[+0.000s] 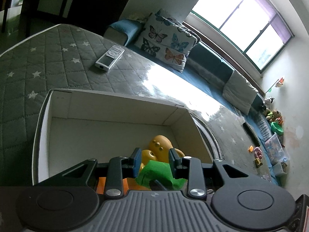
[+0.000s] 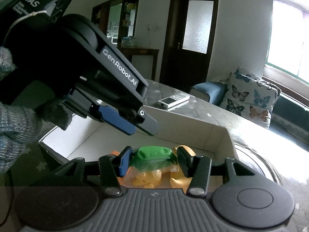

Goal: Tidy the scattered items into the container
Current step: 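Carry the green block into the box beside the ducks and release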

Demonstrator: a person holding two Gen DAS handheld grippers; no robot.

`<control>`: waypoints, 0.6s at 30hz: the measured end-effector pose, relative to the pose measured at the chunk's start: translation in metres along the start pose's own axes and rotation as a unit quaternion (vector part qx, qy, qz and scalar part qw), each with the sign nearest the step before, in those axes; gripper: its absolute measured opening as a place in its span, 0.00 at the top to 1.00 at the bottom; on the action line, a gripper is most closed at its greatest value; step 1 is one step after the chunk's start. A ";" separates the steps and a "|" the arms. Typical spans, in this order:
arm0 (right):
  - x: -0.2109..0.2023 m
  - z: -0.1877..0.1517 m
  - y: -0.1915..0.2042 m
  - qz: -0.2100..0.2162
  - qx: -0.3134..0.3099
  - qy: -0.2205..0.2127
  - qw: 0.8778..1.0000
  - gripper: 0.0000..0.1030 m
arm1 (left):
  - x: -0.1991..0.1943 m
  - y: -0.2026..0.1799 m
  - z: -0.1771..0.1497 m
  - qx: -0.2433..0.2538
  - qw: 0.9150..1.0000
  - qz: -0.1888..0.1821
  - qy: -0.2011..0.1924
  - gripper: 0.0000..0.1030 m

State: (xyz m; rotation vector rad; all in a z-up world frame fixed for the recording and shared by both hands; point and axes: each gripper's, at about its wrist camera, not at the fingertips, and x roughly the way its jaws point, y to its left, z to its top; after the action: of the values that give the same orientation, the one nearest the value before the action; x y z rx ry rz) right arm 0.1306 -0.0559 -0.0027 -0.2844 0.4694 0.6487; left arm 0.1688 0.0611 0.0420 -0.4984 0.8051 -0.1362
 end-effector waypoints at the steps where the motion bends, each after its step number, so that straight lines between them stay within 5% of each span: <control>1: -0.001 0.000 0.000 0.001 0.001 -0.001 1.000 0.43 | -0.001 -0.001 -0.001 0.001 1.000 -0.001 -0.001 0.68; 18: -0.035 -0.008 0.004 -0.013 0.001 -0.024 1.000 0.36 | -0.024 -0.016 -0.021 0.023 1.000 -0.006 -0.009 0.68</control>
State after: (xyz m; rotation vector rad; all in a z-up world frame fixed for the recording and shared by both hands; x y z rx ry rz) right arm 0.1008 -0.0743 0.0079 -0.2717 0.4206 0.6285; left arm 0.1382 0.0468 0.0535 -0.4605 0.7800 -0.1611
